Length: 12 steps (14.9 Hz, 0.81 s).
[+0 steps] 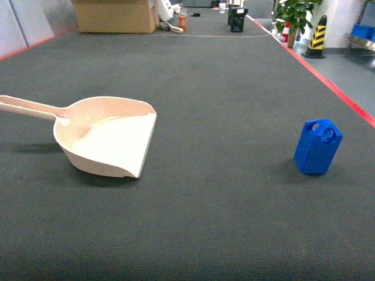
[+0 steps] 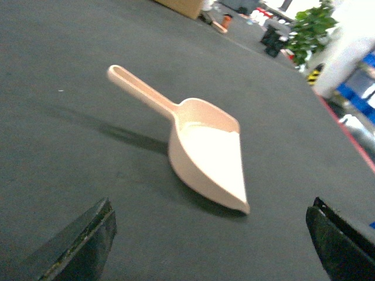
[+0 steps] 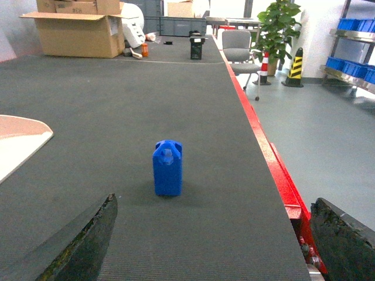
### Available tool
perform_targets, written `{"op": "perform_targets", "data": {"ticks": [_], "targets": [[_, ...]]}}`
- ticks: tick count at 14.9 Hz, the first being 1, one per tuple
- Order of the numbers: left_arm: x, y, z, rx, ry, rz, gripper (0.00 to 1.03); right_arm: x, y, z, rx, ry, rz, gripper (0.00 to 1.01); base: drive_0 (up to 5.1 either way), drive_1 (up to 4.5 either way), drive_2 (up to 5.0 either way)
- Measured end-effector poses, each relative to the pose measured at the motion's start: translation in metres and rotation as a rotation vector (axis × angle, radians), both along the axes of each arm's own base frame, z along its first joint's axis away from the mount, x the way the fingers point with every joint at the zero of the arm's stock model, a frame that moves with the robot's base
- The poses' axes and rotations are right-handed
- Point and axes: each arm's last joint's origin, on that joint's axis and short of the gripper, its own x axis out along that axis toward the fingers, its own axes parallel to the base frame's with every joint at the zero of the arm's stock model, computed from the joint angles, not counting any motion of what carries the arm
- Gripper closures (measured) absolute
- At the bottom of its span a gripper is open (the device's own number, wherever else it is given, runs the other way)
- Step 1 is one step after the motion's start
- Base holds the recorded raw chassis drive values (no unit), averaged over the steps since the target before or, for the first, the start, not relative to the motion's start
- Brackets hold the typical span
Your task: Place part in tray to right shelf
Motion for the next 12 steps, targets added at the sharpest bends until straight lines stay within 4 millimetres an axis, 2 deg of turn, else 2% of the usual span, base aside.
{"op": "perform_targets", "data": {"ticks": [1,4,5,6,7,8,9,11,12], "targets": [[0.011,0.003,0.003,-0.07,-0.008,-0.015,0.05,0.0,0.0,0.0,0.0,0.0,0.0,0.03,0.0,0.0,0.0],[0.07,0.02,0.005,-0.316,-0.002,-0.029,0.05,0.0,0.0,0.0,0.0,0.0,0.0,0.03,0.0,0.0,0.0],[0.117,0.033,-0.007,-0.445,0.039,0.022,0.05,0.0,0.0,0.0,0.0,0.0,0.0,0.03,0.0,0.0,0.0],[0.146,0.043,-0.021,-0.489,0.078,0.067,0.05,0.0,0.0,0.0,0.0,-0.001,0.0,0.03,0.0,0.0,0.0],[0.162,0.049,-0.04,-0.522,0.146,0.132,0.05,0.0,0.0,0.0,0.0,-0.001,0.0,0.03,0.0,0.0,0.0],[0.161,0.049,-0.058,-0.551,0.217,0.157,0.05,0.0,0.0,0.0,0.0,0.0,0.0,0.03,0.0,0.0,0.0],[0.158,0.049,-0.061,-0.56,0.228,0.162,0.05,0.0,0.0,0.0,0.0,0.0,0.0,0.03,0.0,0.0,0.0],[0.159,0.05,-0.051,-0.561,0.165,0.138,0.05,0.0,0.0,0.0,0.0,-0.001,0.0,0.03,0.0,0.0,0.0],[0.155,0.051,-0.051,-0.582,0.121,0.07,0.05,0.0,0.0,0.0,0.0,0.0,0.0,0.03,0.0,0.0,0.0]]}}
